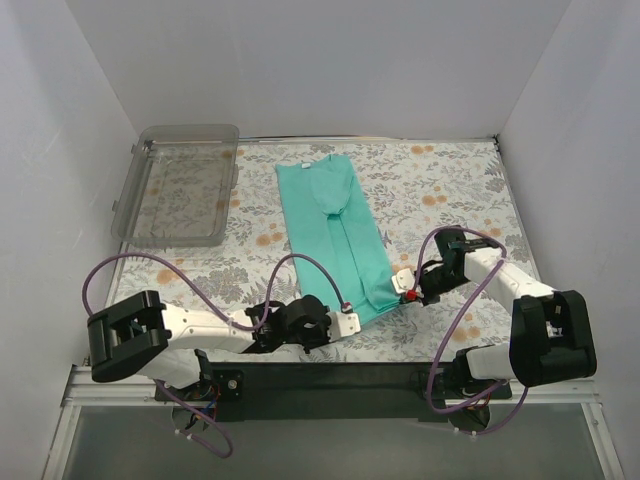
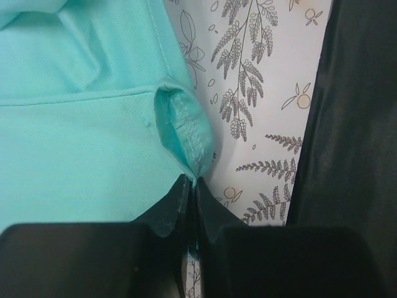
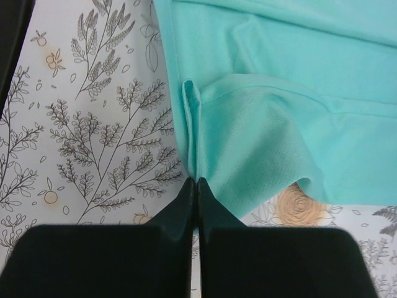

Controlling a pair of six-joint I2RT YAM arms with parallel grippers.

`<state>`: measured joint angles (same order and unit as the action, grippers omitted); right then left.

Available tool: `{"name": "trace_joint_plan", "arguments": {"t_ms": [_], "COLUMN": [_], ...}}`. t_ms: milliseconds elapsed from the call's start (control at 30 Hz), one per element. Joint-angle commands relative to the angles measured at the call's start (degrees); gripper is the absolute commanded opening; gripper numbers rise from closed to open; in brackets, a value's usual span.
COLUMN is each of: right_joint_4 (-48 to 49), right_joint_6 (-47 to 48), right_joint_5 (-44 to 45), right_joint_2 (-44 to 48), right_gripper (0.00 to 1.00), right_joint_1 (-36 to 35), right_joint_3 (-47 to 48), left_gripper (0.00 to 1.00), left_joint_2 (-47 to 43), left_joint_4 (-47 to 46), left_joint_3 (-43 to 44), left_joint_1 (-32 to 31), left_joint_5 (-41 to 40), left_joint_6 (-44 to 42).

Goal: Fold and stack the t-shirts
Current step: Fold the tshirt

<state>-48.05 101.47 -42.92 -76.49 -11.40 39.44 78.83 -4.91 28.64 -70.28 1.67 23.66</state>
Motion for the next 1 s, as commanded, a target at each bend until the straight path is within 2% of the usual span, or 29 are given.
{"name": "trace_joint_plan", "arguments": {"t_ms": [0,167,467,733,967], "right_joint_4": [-6.4,-11.6,-18.6,-18.9,-18.7], "right_joint_6": [0.0,1.0,3.2,-0.8,-4.8], "right_joint_5": [-3.7,-5.9,-3.7,-8.6,-8.4], "right_joint_2": [0.5,-0.4,-2.2,-2.6,-10.2], "right_gripper": [0.01,0.01,0.01,0.01,0.01], "right_joint_1": [0.1,-0.5,-3.8,-4.4,-4.5], "right_joint_3": [5.1,9.2,10.4,16.5,24.4], "left_gripper": [0.00,0.00,0.00,0.00,0.00], "left_joint_2": [-3.6,-4.6,-6.5,-9.1,-6.6], "left_joint_4": [3.8,4.2,6.5,7.9,6.8], "left_joint_3": [0.0,2.4,5.0,6.5,8.9], "left_joint_1": [1.5,3.6,6.9,9.9,16.3], "left_joint_5": [3.2,6.1,9.7,11.1,14.8], "left_joint_6": [-1.2,-2.2,-4.5,-6.9,-10.6]}}
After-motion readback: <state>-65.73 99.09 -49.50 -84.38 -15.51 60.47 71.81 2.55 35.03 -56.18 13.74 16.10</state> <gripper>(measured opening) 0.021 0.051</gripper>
